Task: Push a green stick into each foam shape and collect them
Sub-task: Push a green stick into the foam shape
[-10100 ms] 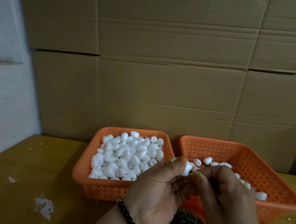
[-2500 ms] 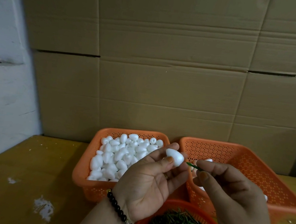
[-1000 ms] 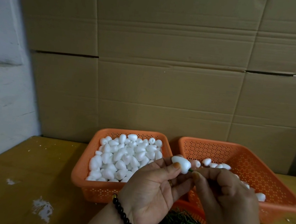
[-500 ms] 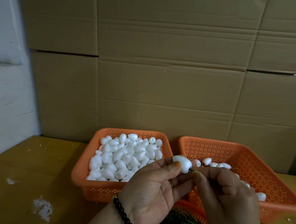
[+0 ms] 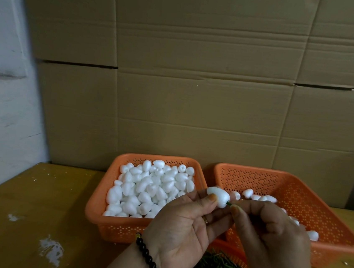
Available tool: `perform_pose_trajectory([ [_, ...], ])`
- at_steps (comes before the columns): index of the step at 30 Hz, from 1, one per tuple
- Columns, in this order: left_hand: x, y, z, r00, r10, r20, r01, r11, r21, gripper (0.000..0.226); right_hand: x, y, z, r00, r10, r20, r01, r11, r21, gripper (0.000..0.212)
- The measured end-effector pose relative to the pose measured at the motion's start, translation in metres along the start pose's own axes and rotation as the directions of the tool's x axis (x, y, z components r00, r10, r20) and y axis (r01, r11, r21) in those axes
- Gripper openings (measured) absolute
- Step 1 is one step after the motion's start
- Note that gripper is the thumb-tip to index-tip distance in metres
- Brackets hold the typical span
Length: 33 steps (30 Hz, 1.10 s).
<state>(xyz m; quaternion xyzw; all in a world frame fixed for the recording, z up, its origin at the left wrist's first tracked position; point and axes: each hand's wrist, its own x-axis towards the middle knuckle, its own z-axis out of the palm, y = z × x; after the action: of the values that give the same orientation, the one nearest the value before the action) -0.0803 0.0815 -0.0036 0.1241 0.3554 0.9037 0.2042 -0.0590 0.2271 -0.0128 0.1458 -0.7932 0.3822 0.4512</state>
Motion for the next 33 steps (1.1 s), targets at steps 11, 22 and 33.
perform_pose_trajectory([
  [11,-0.001,0.003,0.001,1.000,0.010,-0.023,-0.010,1.000,-0.012,0.025,0.001,-0.002,0.001,0.996,0.070,0.046,-0.075,0.991,0.115,0.022],
  [22,0.001,-0.007,0.000,0.998,-0.068,-0.001,0.068,0.997,0.048,0.043,0.002,0.005,0.002,0.996,-0.088,0.034,0.088,0.996,-0.008,0.036],
  [33,0.002,-0.012,-0.002,0.991,-0.135,0.014,0.133,0.987,0.092,0.050,0.001,0.003,0.001,1.000,-0.017,0.010,0.017,1.000,0.023,0.023],
])
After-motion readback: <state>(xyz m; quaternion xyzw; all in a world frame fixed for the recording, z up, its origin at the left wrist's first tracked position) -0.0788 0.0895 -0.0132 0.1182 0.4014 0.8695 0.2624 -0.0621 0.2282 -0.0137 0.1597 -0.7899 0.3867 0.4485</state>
